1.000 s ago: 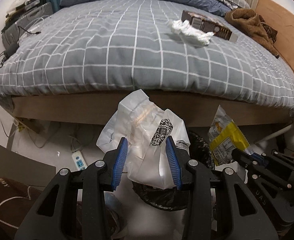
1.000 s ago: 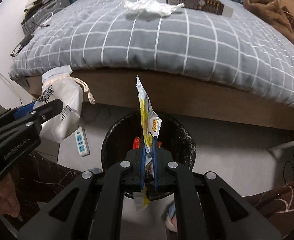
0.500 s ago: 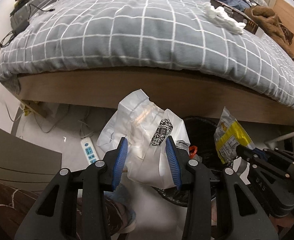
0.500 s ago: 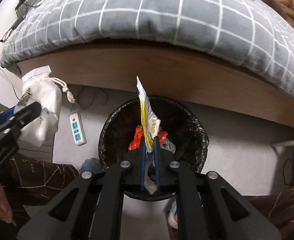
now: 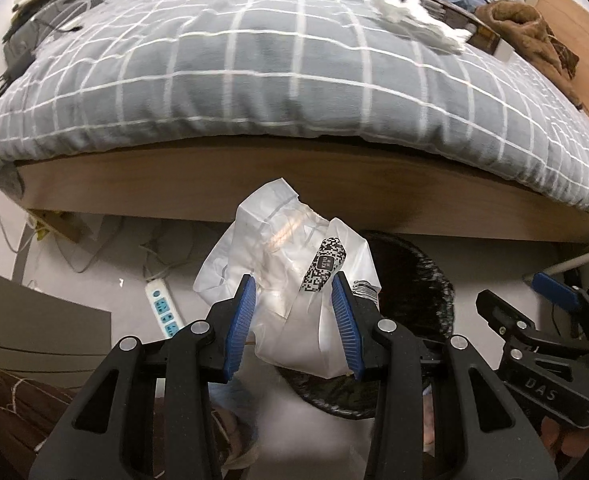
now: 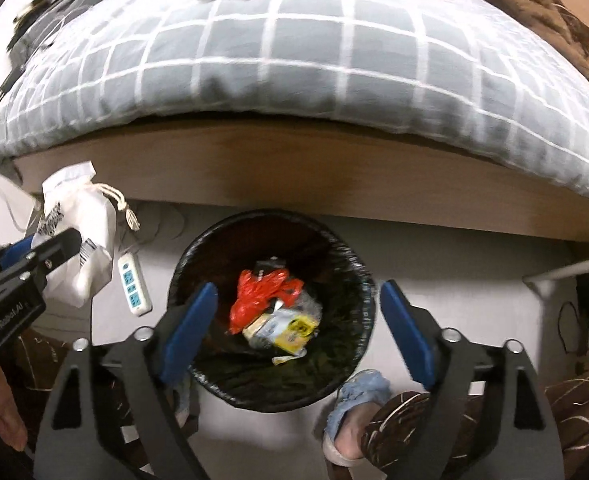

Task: Collect trash
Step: 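Open the right tool to drop the yellow packet while the left tool drops the clear packet, then move both open tools back over the bed toward the white tissue, then close the left tool on the crumpled white tissue and lift it, then reach the right tool to the brown snack box and grip it, then carry the brown box in the right tool while the left tool carries the tissue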

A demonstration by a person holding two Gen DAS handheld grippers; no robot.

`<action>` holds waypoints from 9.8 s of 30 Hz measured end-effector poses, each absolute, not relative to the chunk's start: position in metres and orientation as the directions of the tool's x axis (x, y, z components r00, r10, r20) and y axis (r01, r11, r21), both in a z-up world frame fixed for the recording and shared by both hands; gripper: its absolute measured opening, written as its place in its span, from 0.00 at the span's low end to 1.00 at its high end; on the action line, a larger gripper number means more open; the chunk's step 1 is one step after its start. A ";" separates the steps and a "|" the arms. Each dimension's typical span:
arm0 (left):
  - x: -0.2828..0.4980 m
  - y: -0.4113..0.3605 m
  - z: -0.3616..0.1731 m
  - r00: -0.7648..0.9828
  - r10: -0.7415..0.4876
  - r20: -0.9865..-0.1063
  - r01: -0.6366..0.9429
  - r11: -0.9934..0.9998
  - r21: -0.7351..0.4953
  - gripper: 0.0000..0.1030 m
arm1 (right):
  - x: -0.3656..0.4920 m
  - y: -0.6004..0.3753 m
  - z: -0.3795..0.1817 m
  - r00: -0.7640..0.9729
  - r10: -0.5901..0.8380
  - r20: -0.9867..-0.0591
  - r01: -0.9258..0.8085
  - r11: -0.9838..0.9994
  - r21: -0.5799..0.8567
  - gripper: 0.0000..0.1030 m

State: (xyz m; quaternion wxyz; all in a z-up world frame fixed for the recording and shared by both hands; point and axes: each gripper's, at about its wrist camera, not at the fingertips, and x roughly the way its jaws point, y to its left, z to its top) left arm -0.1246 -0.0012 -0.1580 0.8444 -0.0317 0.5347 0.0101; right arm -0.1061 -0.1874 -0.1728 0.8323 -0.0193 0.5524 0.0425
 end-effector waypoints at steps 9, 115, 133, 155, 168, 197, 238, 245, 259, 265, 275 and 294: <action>-0.118 -0.052 -0.169 0.403 -0.045 -0.914 0.030 0.999 -0.036 0.38 | -0.109 -0.247 -0.161 0.418 0.004 -0.908 0.036 0.999 0.021 0.91; 0.121 -0.006 -0.058 0.605 -0.032 -0.796 0.039 0.999 -0.011 0.10 | 0.222 -0.177 -0.046 0.449 0.015 -0.894 -0.751 0.548 -0.368 0.91; 0.133 0.019 -0.060 0.608 -0.016 -0.793 -0.001 1.000 -0.021 0.10 | 0.277 -0.135 -0.091 0.082 -0.119 -0.989 -0.957 0.269 -0.112 0.93; 0.132 0.014 -0.059 0.618 -0.023 -0.786 0.007 1.000 -0.023 0.10 | 0.283 -0.153 -0.086 0.083 -0.071 -0.994 -0.828 0.550 -0.109 0.91; 0.120 0.014 -0.044 0.643 -0.027 -0.766 -0.013 0.999 -0.046 0.10 | 0.243 -0.185 -0.051 0.152 0.025 -0.988 -0.559 0.827 -0.065 0.92; 0.045 -0.022 -0.023 0.669 -0.063 -0.740 0.055 0.998 -0.035 0.10 | 0.071 -0.229 -0.027 0.391 0.007 -0.920 -0.080 0.996 -0.026 0.92; -0.129 -0.022 -0.064 0.551 0.023 -0.834 0.007 0.999 0.032 0.10 | -0.104 -0.208 -0.068 0.413 0.084 -0.907 0.003 0.996 0.093 0.92; -0.146 -0.004 -0.080 0.528 0.032 -0.849 -0.013 0.999 0.030 0.10 | -0.122 -0.188 -0.101 0.397 0.080 -0.914 -0.002 0.996 0.086 0.92; -0.134 0.031 -0.125 0.459 0.042 -0.887 -0.079 0.997 0.006 0.10 | -0.101 -0.155 -0.169 0.296 0.083 -0.951 -0.053 0.996 0.071 0.94; -0.130 0.041 -0.139 0.433 0.054 -0.900 -0.098 0.995 0.013 0.10 | -0.093 -0.142 -0.188 0.251 0.051 -0.967 -0.073 0.997 0.034 0.94; -0.132 0.049 -0.148 0.414 0.057 -0.908 -0.108 0.994 0.013 0.10 | -0.081 -0.134 -0.200 0.240 0.018 -0.971 -0.084 0.996 -0.002 0.94; -0.125 0.048 -0.164 0.382 0.058 -0.923 -0.106 0.994 0.019 0.10 | -0.082 -0.119 -0.210 0.225 -0.020 -0.974 -0.110 0.993 -0.046 0.94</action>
